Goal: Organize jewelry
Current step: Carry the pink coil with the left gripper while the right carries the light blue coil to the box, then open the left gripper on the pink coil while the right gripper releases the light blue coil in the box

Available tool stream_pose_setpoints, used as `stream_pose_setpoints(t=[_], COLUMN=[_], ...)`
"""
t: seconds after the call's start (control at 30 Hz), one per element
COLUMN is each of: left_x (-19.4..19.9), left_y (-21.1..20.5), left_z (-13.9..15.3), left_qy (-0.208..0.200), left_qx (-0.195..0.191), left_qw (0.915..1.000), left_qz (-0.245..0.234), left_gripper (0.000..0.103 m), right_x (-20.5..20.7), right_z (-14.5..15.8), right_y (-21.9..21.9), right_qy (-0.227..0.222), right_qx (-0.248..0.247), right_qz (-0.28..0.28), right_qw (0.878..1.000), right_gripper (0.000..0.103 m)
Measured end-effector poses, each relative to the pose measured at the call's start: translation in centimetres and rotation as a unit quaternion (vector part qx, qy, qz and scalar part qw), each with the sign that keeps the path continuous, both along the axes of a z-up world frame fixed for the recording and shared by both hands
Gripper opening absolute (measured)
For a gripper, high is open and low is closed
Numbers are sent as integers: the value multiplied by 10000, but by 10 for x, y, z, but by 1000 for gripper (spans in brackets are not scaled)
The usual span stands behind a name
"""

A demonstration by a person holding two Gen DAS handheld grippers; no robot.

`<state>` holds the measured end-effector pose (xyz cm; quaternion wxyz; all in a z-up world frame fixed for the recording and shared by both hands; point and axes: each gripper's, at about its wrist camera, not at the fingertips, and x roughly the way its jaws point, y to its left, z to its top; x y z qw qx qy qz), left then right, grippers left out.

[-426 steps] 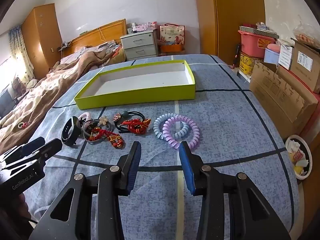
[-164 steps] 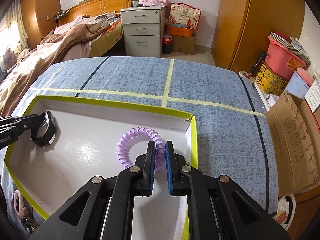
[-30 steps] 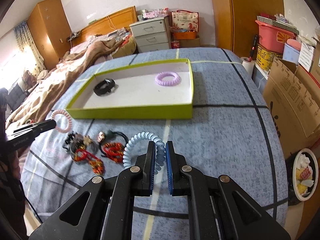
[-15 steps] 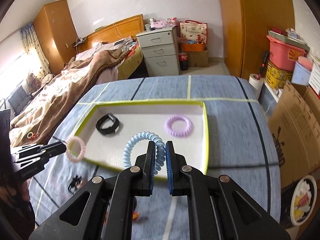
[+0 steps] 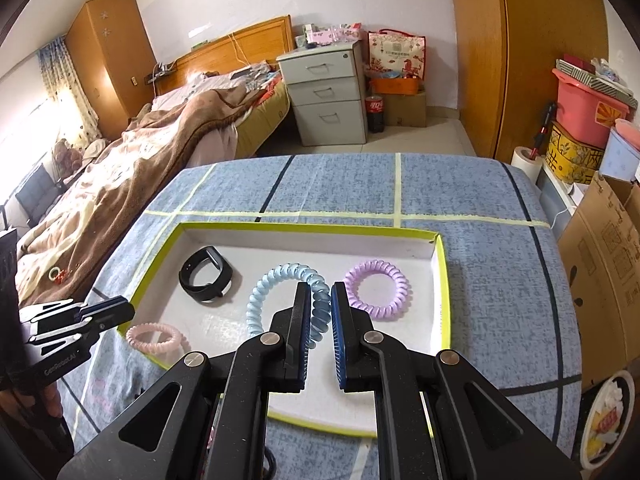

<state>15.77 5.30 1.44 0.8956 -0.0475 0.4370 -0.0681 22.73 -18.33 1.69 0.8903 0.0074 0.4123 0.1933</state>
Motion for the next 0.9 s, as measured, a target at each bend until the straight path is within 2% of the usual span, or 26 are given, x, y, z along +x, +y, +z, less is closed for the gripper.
stream_pose_setpoints(t=[0.33, 0.4, 0.47, 0.53, 0.9], left_x=[-13, -13, -13, -12, 10], left_y=[-6, -14, -21, -24, -27], left_z=[15, 11, 6, 3, -11], left_qy=[-85, 11, 121, 155, 382], left_qx=[-158, -21, 114, 100, 220], left_qw=[9991, 9986, 9980, 9973, 9968], left_qz=[-389, -520, -611, -705, -663], left_gripper=[12, 14, 21, 24, 25], right_x=[12, 13, 16, 18, 39], right_z=[-5, -7, -8, -10, -23], right_y=[14, 16, 17, 19, 32], right_qy=[165, 220, 293, 333, 597], right_qx=[-39, 0, 11, -1, -68], right_qz=[190, 228, 251, 263, 321], right_qw=[9997, 9995, 9993, 9991, 9977], right_gripper=[11, 11, 11, 11, 11])
